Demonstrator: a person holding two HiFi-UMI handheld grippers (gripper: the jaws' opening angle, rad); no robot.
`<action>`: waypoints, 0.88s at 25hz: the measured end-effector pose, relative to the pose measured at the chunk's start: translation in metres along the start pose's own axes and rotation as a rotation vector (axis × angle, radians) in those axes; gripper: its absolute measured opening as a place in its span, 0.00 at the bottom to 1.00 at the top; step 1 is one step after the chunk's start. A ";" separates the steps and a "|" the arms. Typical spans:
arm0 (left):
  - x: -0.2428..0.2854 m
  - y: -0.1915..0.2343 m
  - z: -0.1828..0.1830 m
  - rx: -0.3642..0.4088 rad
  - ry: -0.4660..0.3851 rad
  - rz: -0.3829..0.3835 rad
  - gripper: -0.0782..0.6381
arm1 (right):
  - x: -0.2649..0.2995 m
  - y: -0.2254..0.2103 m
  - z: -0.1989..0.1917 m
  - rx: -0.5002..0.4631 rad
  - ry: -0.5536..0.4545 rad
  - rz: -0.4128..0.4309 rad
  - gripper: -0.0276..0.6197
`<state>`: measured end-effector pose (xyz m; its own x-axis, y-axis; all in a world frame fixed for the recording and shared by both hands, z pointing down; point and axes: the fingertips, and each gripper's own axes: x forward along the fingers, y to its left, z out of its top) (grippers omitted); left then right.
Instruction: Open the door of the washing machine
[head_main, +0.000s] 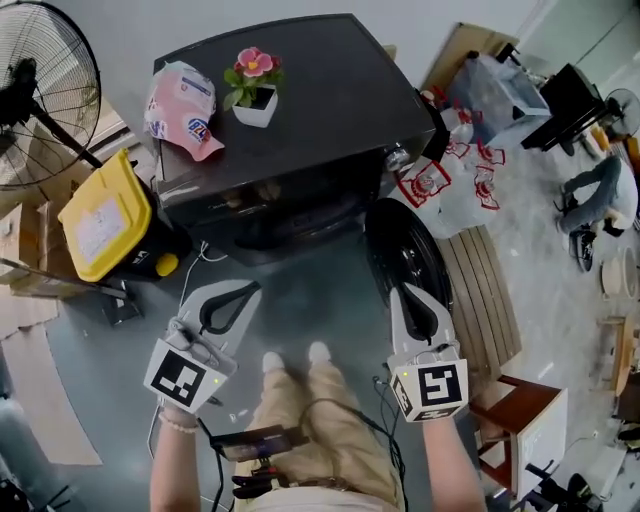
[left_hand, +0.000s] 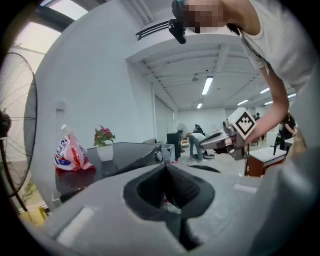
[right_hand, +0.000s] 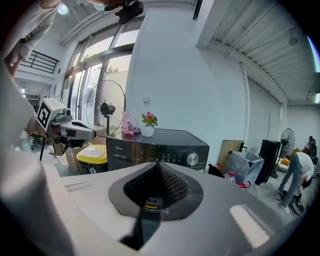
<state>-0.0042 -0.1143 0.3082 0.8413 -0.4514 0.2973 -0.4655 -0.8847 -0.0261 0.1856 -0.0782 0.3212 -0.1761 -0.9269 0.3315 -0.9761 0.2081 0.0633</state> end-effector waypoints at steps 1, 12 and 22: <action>-0.006 0.002 0.008 0.006 -0.010 0.013 0.11 | 0.000 0.003 0.011 0.000 -0.018 0.008 0.06; -0.075 0.020 0.076 0.098 -0.079 0.140 0.11 | -0.011 0.040 0.096 -0.042 -0.155 0.091 0.06; -0.119 0.021 0.098 0.092 -0.147 0.236 0.11 | -0.017 0.067 0.138 -0.090 -0.228 0.153 0.06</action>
<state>-0.0874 -0.0907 0.1788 0.7469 -0.6519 0.1310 -0.6317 -0.7572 -0.1663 0.1058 -0.0918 0.1904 -0.3541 -0.9270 0.1237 -0.9227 0.3678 0.1152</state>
